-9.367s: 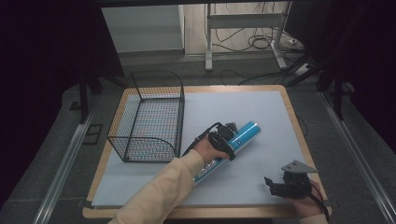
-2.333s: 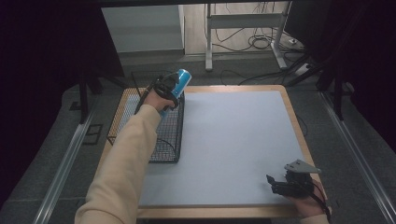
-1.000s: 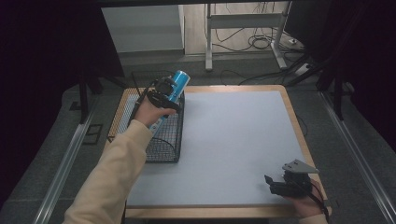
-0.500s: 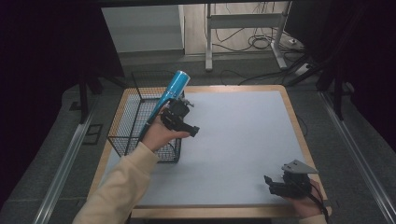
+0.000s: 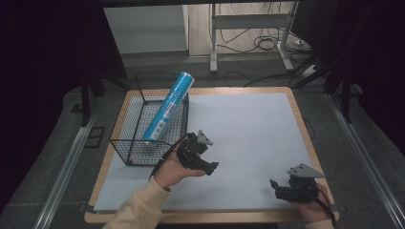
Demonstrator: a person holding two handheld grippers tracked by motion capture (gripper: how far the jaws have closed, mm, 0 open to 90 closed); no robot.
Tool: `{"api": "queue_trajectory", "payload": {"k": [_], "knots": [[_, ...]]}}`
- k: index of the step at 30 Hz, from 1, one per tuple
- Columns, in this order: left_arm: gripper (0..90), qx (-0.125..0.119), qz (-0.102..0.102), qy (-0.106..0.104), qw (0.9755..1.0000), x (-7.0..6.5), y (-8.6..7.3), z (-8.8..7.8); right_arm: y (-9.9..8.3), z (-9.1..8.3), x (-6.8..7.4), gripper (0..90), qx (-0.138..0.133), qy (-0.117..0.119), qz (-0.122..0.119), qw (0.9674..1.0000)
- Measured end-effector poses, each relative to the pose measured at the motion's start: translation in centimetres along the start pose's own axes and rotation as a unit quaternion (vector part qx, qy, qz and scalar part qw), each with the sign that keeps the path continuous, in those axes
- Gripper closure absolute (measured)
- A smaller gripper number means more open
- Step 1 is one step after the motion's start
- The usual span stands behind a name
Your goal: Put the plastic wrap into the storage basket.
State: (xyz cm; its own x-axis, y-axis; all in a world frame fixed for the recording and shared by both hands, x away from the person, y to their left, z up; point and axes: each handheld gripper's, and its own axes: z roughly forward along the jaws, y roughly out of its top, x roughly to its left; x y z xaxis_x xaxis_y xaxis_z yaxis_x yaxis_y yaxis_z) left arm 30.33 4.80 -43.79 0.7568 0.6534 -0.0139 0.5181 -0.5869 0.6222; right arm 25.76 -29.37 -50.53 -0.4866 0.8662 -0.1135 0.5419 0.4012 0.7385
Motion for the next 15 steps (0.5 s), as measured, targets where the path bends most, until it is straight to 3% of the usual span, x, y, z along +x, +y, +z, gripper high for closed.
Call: {"api": "queue_trajectory", "payload": {"k": [15], "knots": [[19.5, -0.002, -0.011, -0.017, 0.9998, -0.3, -1.4, 0.8, -0.1, -0.2, -0.2, 14.0, -0.012, -0.007, -0.002, 0.9999]]}}
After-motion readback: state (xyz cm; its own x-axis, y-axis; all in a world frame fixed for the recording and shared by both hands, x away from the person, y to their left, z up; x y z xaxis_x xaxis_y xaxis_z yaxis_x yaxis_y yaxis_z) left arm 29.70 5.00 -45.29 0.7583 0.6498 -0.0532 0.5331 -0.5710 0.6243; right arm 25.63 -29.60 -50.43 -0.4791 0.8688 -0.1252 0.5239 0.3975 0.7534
